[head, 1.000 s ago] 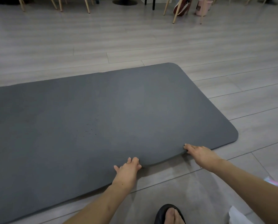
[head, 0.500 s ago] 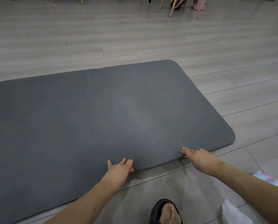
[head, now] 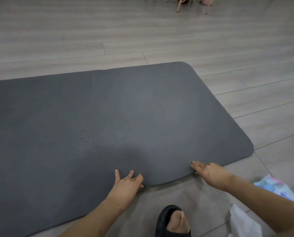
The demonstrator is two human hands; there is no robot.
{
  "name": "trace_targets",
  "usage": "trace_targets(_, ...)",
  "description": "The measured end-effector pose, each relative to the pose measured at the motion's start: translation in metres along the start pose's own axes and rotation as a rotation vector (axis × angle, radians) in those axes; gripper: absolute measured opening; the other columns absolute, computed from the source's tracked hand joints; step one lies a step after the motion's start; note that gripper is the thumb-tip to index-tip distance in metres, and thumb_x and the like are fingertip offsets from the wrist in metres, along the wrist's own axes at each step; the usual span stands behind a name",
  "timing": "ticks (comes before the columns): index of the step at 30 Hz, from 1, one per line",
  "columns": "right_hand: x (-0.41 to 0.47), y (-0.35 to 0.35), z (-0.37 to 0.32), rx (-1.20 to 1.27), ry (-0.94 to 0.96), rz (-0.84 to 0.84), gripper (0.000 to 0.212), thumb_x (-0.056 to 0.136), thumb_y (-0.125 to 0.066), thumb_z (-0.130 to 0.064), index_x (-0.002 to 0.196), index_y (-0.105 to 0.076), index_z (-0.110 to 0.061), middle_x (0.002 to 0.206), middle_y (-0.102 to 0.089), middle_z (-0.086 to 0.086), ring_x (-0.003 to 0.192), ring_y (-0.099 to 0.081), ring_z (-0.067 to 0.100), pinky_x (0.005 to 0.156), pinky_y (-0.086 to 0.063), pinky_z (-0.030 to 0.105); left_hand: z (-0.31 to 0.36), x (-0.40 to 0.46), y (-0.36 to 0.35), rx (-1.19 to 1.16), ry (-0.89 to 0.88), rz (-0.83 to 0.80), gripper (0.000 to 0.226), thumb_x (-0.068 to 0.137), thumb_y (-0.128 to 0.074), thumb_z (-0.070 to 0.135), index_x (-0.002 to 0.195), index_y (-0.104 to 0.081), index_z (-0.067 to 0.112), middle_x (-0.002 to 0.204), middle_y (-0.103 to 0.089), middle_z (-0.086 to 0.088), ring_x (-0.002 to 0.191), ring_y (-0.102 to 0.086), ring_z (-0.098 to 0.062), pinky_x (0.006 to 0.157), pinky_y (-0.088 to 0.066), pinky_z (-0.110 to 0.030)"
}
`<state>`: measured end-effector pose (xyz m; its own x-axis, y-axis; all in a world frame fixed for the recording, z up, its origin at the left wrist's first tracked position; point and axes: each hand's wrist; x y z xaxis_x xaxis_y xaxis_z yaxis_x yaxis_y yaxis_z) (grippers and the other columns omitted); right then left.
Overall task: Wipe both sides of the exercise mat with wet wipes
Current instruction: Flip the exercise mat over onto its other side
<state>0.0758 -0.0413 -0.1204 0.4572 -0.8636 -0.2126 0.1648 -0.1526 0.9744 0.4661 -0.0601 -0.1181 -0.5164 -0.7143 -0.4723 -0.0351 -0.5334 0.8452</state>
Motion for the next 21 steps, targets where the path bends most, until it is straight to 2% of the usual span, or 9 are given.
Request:
trace_targets(3,0.0,-0.004,-0.004,-0.021,0.001,-0.011,0.043,0.094,-0.046,-0.039,0.104,-0.08,-0.014,0.111,-0.078,0.007,0.092,-0.077,0.017,0.07,-0.061,0.026,-0.002,0.0,-0.013,-0.006,-0.037,0.02,0.039,0.11,-0.032,0.04,0.142,-0.045,0.022,0.163,-0.031,0.004,0.157,-0.01,-0.024,0.115,-0.001,-0.075)
trace_targets(6,0.002,-0.009,-0.009,-0.045,-0.052,-0.056,0.054,0.093,-0.042,-0.051,0.101,-0.08,-0.014,0.111,-0.076,0.007,0.086,-0.077,0.02,0.062,-0.062,0.029,0.0,-0.001,-0.017,-0.013,-0.034,0.047,0.031,0.106,-0.043,0.044,0.127,-0.054,0.026,0.161,-0.03,0.004,0.153,-0.015,-0.029,0.114,-0.007,-0.077)
trace_targets(8,0.005,-0.012,-0.011,-0.043,-0.092,-0.054,0.054,0.095,-0.042,-0.054,0.099,-0.079,-0.015,0.112,-0.074,0.007,0.08,-0.076,0.022,0.057,-0.061,0.031,0.003,0.0,-0.017,-0.007,-0.023,0.045,0.029,0.103,-0.048,0.045,0.124,-0.054,0.027,0.157,-0.03,0.002,0.15,-0.016,-0.03,0.114,-0.006,-0.076)
trace_targets(10,0.008,-0.015,-0.014,-0.033,-0.131,-0.051,0.052,0.095,-0.042,-0.054,0.097,-0.077,-0.015,0.113,-0.071,0.008,0.084,-0.075,0.025,0.057,-0.061,0.033,0.006,0.001,-0.014,-0.001,-0.007,0.046,0.03,0.1,-0.051,0.047,0.123,-0.054,0.028,0.153,-0.031,0.002,0.146,-0.019,-0.03,0.114,-0.007,-0.077)
trace_targets(12,0.011,-0.016,-0.019,0.019,-0.19,-0.082,0.047,0.093,-0.05,-0.052,0.098,-0.075,-0.013,0.115,-0.068,0.009,0.099,-0.071,0.03,0.065,-0.063,0.039,0.007,0.003,-0.012,0.0,0.012,0.039,0.031,0.098,-0.054,0.049,0.122,-0.052,0.029,0.149,-0.03,0.004,0.143,-0.02,-0.029,0.114,-0.009,-0.076)
trace_targets(14,0.013,-0.014,-0.027,0.104,-0.288,-0.114,0.038,0.091,-0.066,-0.046,0.105,-0.071,-0.01,0.121,-0.063,0.011,0.111,-0.064,0.034,0.078,-0.062,0.046,0.007,0.006,-0.009,0.011,0.028,0.019,0.031,0.096,-0.056,0.05,0.119,-0.051,0.03,0.145,-0.03,0.004,0.14,-0.021,-0.028,0.113,-0.012,-0.075)
trace_targets(17,0.014,-0.01,-0.04,0.213,-0.424,-0.098,0.038,0.091,-0.076,-0.037,0.115,-0.069,-0.008,0.13,-0.059,0.011,0.12,-0.058,0.034,0.099,-0.053,0.043,0.009,0.012,0.003,-0.024,0.052,-0.029,0.035,0.09,-0.061,0.057,0.113,-0.056,0.031,0.133,-0.034,0.004,0.131,-0.026,-0.028,0.109,-0.019,-0.074)
trace_targets(19,0.015,-0.004,-0.049,0.254,-0.502,-0.09,0.035,0.092,-0.074,-0.035,0.116,-0.069,-0.009,0.129,-0.059,0.01,0.119,-0.058,0.033,0.1,-0.051,0.043,0.012,0.021,0.016,-0.101,0.076,-0.061,0.037,0.09,-0.058,0.063,0.109,-0.062,0.031,0.128,-0.04,0.004,0.127,-0.03,-0.028,0.107,-0.024,-0.069)
trace_targets(21,0.014,0.004,-0.059,0.291,-0.573,-0.023,0.027,0.093,-0.072,-0.03,0.109,-0.069,-0.009,0.121,-0.062,0.011,0.113,-0.061,0.036,0.096,-0.052,0.043,0.01,0.035,0.029,-0.12,0.061,-0.017,0.035,0.093,-0.055,0.059,0.113,-0.062,0.031,0.128,-0.047,0.003,0.128,-0.035,-0.028,0.108,-0.029,-0.061)
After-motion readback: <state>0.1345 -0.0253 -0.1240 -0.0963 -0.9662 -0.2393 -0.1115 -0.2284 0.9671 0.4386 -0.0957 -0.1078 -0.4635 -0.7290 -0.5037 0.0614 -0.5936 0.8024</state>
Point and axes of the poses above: each hand's wrist, its own x-axis towards the middle knuckle, its own y-axis out of the back of the hand, z = x × y
